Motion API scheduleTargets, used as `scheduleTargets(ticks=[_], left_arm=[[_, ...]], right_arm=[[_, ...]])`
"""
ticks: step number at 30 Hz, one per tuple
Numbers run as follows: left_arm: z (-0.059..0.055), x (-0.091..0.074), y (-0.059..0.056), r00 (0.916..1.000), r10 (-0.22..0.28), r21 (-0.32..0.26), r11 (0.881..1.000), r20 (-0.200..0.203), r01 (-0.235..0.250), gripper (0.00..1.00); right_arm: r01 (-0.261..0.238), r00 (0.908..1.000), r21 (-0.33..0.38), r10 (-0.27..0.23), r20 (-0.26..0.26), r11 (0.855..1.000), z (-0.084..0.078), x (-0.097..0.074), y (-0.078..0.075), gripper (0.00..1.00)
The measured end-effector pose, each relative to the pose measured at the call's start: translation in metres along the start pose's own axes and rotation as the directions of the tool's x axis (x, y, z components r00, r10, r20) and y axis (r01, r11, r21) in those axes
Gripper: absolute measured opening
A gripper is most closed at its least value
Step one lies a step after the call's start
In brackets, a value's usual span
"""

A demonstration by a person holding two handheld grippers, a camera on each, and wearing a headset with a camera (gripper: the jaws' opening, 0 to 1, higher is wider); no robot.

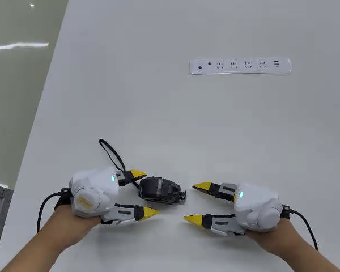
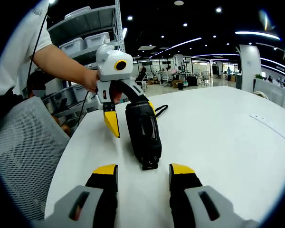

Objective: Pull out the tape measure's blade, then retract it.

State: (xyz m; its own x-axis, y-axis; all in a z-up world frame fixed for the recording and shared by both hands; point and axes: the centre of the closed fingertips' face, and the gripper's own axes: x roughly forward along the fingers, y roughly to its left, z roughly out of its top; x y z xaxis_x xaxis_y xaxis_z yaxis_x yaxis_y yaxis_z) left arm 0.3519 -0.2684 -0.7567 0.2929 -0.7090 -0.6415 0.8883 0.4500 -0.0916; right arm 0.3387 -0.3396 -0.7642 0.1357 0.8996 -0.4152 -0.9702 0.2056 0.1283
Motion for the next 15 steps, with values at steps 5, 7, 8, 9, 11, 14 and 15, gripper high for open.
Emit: scheduleTargets(ticks=[5,7,8,9,11,14,15], left_arm=[[0.0006,0.0018,0.0016,0.9998,-0.018,0.018,1.000,0.004,0.018,0.47],[0.0009,0.0022,0.0022,0.9997,-0.023,0.020,1.000,0.003,0.023,0.45],[0.0010,0.0024,0.0027,0.9997,-0.025,0.021,0.999,0.002,0.025,0.45],[0.0015,0.0025,0.0033,0.9996,-0.027,0.025,0.999,0.005,0.026,0.45],[0.0010,0.0028,0.0041,0.9996,-0.030,0.036,0.999,0.002,0.030,0.44],[0.0009,0.0033,0.0041,0.9992,-0.039,0.036,0.999,0.003,0.039,0.42],[0.0008,0.0032,0.0041,0.9991,-0.041,0.038,0.998,0.002,0.041,0.42]], right_arm=[[-0.009,1.0000,0.003,0.009,0.004,1.000,0.0006,0.0046,-0.0005,0.43],[-0.012,0.9999,0.004,0.012,0.006,1.000,0.0017,0.0060,-0.0013,0.42],[-0.013,0.9999,0.007,0.013,0.008,1.000,0.0019,0.0065,-0.0018,0.42],[-0.013,0.9999,0.007,0.013,0.009,1.000,0.0021,0.0069,-0.0022,0.41],[-0.013,0.9998,0.009,0.013,0.012,1.000,0.0026,0.0081,-0.0031,0.41],[-0.012,0.9998,0.013,0.011,0.015,1.000,0.0023,0.0095,-0.0052,0.40],[-0.012,0.9998,0.015,0.012,0.016,1.000,0.0024,0.0098,-0.0055,0.40]])
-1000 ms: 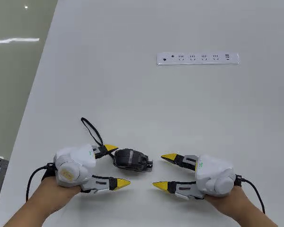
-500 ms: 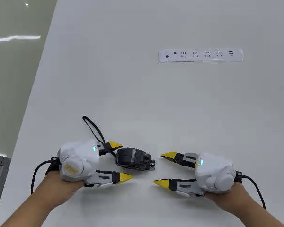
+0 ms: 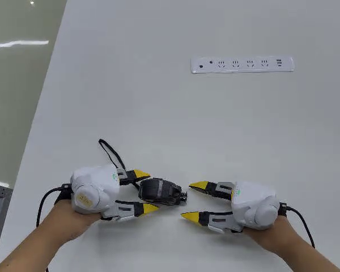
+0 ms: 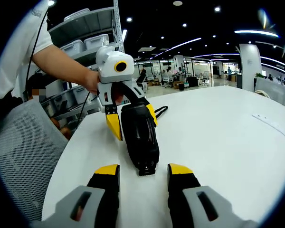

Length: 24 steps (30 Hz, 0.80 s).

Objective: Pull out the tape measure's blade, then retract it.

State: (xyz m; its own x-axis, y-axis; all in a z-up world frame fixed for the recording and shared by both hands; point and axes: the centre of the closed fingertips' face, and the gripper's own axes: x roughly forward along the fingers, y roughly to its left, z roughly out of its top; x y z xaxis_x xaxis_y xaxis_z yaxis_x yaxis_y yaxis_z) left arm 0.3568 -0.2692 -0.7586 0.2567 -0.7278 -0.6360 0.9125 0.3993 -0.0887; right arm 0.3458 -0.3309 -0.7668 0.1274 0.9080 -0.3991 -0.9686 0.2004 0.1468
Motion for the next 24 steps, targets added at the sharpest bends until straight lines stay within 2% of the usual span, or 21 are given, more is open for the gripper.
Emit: scheduleTargets(ticks=[12,16,24], left_arm=[[-0.0003,-0.0001,0.0020,0.9999,-0.010,0.013,1.000,0.003,0.010,0.35],[0.0001,0.0010,-0.0009,0.9997,-0.022,0.022,1.000,0.003,0.022,0.32],[-0.0007,0.0015,-0.0006,0.9996,-0.027,0.009,1.000,0.002,0.027,0.32]], right_arm=[[-0.016,0.9999,0.006,0.016,-0.001,1.000,0.0013,0.0051,0.0019,0.37],[-0.018,0.9998,0.006,0.018,0.001,1.000,0.0000,0.0062,0.0007,0.36],[-0.025,0.9997,0.006,0.025,0.004,1.000,0.0010,0.0086,0.0018,0.34]])
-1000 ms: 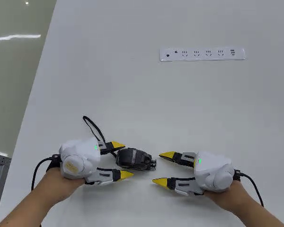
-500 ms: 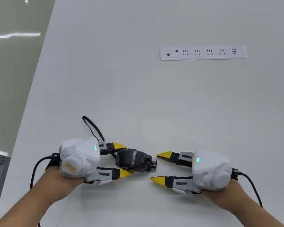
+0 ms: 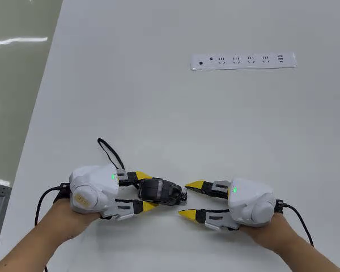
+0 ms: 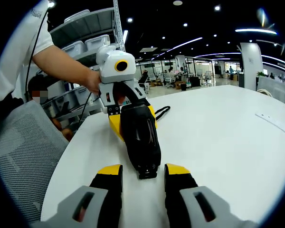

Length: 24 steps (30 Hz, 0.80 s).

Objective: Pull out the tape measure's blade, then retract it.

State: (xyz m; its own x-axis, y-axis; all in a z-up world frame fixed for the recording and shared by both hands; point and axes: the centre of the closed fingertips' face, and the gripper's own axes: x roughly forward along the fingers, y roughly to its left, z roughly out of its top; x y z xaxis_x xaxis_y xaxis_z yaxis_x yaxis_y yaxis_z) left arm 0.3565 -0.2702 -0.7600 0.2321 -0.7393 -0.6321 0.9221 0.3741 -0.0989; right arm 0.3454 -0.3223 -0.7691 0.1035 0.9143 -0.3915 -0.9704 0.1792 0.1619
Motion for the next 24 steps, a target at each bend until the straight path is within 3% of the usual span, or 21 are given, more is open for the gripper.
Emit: scheduleTargets(ticks=[24], left_arm=[[-0.0013,0.0009,-0.0005,0.9998,-0.011,0.011,1.000,-0.014,0.011,0.31]], right_arm=[[-0.015,0.9995,-0.056,0.013,-0.029,0.998,-0.0073,0.0022,-0.0035,0.21]])
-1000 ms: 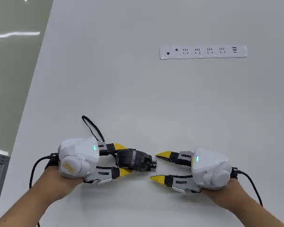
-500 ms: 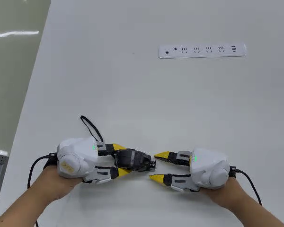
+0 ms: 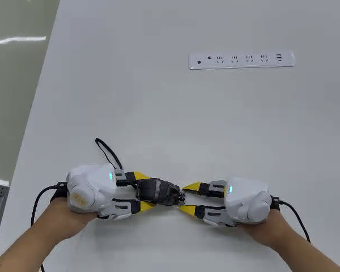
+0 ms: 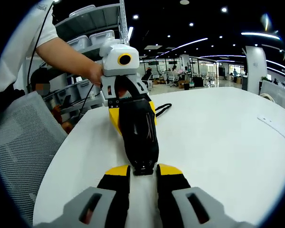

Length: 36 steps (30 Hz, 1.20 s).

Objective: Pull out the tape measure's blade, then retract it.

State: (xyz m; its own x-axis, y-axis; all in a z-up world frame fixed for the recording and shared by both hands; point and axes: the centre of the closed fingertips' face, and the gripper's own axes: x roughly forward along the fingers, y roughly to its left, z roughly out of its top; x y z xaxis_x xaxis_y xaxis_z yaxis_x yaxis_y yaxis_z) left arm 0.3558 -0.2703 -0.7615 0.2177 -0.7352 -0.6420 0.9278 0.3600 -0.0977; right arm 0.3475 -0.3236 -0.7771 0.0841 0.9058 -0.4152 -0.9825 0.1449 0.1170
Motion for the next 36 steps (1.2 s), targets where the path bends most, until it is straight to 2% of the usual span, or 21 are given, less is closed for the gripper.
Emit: scheduleTargets(ticks=[4,16,25,36], left_arm=[[0.0002,-0.0002,-0.0002,1.0000,-0.001,-0.001,1.000,0.000,0.001,0.31],[0.0003,0.0005,0.0007,1.0000,-0.002,-0.001,1.000,0.000,0.002,0.30],[-0.0002,0.0011,0.0009,1.0000,-0.004,-0.001,1.000,0.001,0.004,0.30],[-0.0006,0.0008,0.0007,1.0000,-0.001,0.005,1.000,-0.003,0.001,0.29]], right_arm=[[-0.004,1.0000,-0.008,0.004,-0.006,1.000,-0.0031,0.0006,-0.0005,0.15],[-0.005,1.0000,-0.052,0.005,0.005,0.999,-0.0013,0.0036,-0.0028,0.14],[0.002,0.9998,-0.025,-0.002,0.021,1.000,-0.0031,0.0037,-0.0045,0.13],[-0.009,0.9994,-0.025,0.009,0.033,1.000,-0.0019,0.0026,-0.0031,0.11]])
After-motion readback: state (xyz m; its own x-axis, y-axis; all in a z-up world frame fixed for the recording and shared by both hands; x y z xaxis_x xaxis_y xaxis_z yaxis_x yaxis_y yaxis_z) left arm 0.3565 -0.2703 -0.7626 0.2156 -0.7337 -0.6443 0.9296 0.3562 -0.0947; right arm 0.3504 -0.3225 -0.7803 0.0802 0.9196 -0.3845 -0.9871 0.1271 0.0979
